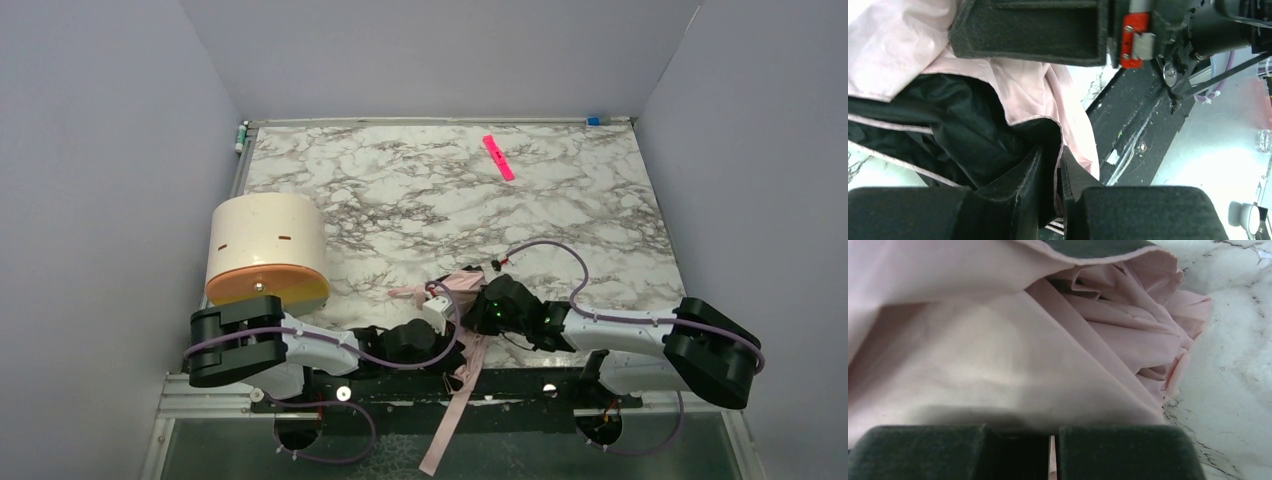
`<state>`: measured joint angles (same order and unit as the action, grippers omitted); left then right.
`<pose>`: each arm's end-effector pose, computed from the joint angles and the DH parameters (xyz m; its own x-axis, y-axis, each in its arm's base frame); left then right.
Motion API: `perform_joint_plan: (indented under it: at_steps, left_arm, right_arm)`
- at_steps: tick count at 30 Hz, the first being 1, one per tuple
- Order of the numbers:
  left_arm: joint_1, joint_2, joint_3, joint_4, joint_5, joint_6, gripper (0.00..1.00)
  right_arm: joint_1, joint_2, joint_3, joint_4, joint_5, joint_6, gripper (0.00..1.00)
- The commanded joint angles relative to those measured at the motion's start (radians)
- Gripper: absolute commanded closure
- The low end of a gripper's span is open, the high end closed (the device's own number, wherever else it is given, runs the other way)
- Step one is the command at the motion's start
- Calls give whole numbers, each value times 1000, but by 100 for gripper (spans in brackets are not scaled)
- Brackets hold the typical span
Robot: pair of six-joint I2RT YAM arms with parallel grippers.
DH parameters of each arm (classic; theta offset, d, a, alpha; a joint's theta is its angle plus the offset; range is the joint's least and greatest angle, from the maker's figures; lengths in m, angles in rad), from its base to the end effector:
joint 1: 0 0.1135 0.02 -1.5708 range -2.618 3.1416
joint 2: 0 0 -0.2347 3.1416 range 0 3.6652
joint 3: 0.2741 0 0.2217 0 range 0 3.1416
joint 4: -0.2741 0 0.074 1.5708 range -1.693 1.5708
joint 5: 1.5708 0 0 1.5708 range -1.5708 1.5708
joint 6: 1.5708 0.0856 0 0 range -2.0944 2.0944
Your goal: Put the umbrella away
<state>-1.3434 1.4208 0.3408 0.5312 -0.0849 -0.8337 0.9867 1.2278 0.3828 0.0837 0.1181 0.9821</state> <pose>0.0689 -0.2656 0.1025 -0.7857 0.1231 -0.6062 0.5544 0.5747 -0.6020 0.1423 0.1969 0.1050 -0.8611 0.1951 -0.4696 -0.1175 0.8222 0.5569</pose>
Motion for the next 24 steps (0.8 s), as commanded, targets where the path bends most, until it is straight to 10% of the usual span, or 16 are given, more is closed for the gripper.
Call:
perform_joint_plan:
  at_steps: [1,8,16,24]
  left_arm:
    - [-32,-76,-40,-49,-10,2,79]
    - [-58,-312,-35,-312,-107,-13,62]
    - [-56,-707,-11,-656,-289,-24,91]
    - [27,-615,199,-822,-436,45,47]
  right_arm:
    - [-5,56,-63,22,74,23,90]
    - [-5,93,-109,86,97,25,91]
    - [-5,136,-116,112,120,9,91]
    - [-5,135,-118,158,98,-92,91]
